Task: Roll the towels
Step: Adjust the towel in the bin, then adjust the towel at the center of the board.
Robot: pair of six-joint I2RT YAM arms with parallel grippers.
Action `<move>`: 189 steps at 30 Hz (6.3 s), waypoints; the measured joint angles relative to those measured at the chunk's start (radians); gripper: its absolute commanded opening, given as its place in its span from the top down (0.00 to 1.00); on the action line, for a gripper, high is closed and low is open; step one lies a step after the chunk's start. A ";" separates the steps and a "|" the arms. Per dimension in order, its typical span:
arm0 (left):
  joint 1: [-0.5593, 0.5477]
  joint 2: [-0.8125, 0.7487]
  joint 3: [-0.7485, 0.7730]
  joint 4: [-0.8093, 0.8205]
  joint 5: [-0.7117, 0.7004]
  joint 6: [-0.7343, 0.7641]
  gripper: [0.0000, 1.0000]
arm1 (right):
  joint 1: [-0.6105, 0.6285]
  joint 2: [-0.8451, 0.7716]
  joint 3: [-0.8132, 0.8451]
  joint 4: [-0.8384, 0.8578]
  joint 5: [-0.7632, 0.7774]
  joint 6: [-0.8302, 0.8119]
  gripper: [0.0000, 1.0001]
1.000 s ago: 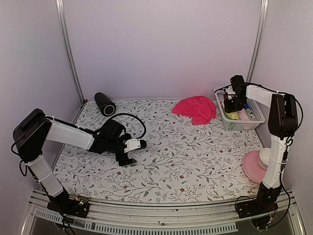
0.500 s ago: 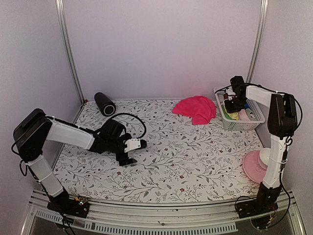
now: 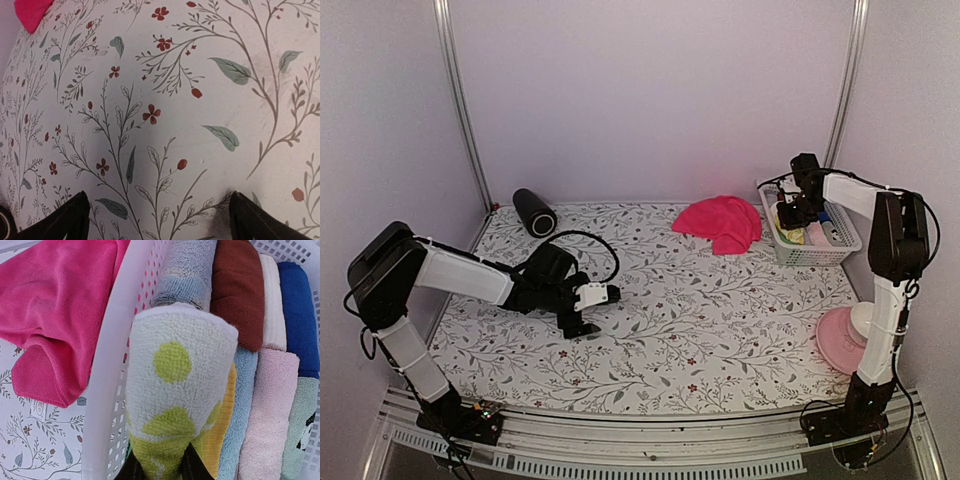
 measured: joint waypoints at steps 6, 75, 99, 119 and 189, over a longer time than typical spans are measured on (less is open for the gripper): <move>0.000 0.003 0.003 0.001 0.000 -0.001 0.03 | 0.024 -0.012 -0.011 -0.003 -0.015 0.004 0.87; -0.001 0.006 0.007 -0.001 -0.001 -0.002 0.03 | -0.024 -0.062 -0.033 0.093 -0.130 0.090 0.89; 0.062 -0.019 0.059 -0.081 0.027 -0.030 0.03 | -0.015 -0.095 -0.066 0.082 -0.043 0.078 0.28; 0.374 -0.282 0.042 -0.240 0.139 -0.149 0.03 | 0.277 0.188 0.181 0.105 0.073 0.032 0.24; -0.109 0.172 0.541 -0.127 0.040 -0.159 0.03 | 0.571 -0.836 -0.431 -0.130 0.471 0.180 0.98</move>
